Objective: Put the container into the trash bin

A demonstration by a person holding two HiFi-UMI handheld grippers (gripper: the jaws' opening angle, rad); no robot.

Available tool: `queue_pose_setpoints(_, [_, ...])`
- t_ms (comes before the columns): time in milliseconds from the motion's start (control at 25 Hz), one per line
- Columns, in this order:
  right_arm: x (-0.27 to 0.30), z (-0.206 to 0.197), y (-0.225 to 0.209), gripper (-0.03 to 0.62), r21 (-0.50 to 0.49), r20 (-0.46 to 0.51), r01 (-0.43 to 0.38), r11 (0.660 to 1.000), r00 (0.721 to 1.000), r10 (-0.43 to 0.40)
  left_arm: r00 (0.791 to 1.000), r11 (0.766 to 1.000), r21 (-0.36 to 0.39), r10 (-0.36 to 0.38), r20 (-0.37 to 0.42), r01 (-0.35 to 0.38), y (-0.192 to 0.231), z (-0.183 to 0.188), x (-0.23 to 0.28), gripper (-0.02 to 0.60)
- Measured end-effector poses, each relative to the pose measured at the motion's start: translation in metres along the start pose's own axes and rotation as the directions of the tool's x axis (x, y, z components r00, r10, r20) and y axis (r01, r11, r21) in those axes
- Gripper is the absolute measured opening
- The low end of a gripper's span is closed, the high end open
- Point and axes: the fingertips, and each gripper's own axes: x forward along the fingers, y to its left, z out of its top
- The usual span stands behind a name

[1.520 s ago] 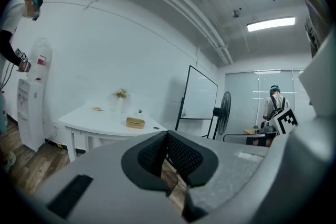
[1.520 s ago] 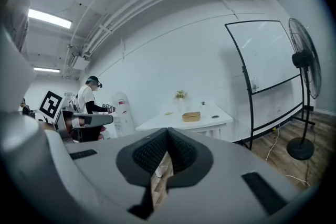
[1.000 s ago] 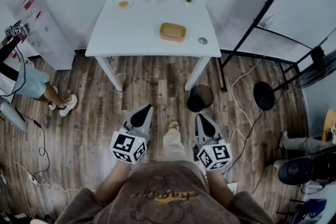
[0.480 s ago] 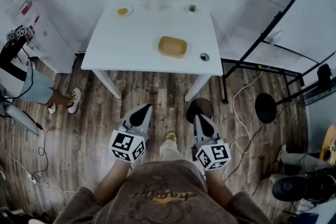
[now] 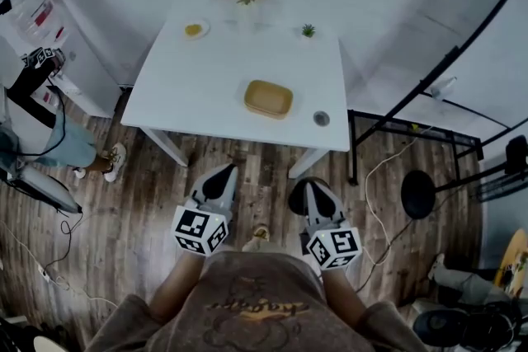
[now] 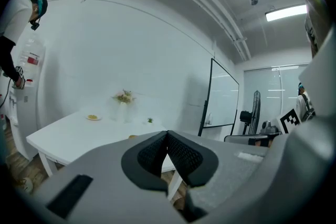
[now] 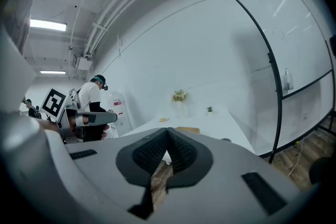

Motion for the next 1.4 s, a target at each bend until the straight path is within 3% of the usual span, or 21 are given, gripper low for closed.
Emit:
queue_pose_setpoints(520, [0.077, 0.012, -0.033, -0.008, 0.0, -0.031, -0.044, 0.999, 0.999, 0.044, 0.998, 0.998, -0.019, 0.058, 0.004, -0.058, 0.047, 0.012, 0.067, 0.0])
queue_pose_setpoints(960, [0.137, 0.029, -0.056, -0.008, 0.011, -0.002, 0.001, 1.0, 1.0, -0.001, 0.999, 1.0, 0.003, -0.021, 0.024, 0.021, 0.077, 0.034, 0.125, 0.0])
queue_pose_setpoints(1240, [0.151, 0.032, -0.065, -0.008, 0.024, 0.001, 0.015, 1.0, 1.0, -0.015, 1.0, 1.0, 0.016, -0.008, 0.025, 0.008, 0.09, 0.036, 0.144, 0.002])
queue_pose_setpoints(1400, [0.157, 0.032, -0.067, -0.008, 0.03, -0.001, 0.022, 0.999, 1.0, -0.022, 0.999, 1.0, 0.01, -0.024, 0.025, 0.024, 0.094, 0.038, 0.152, 0.065])
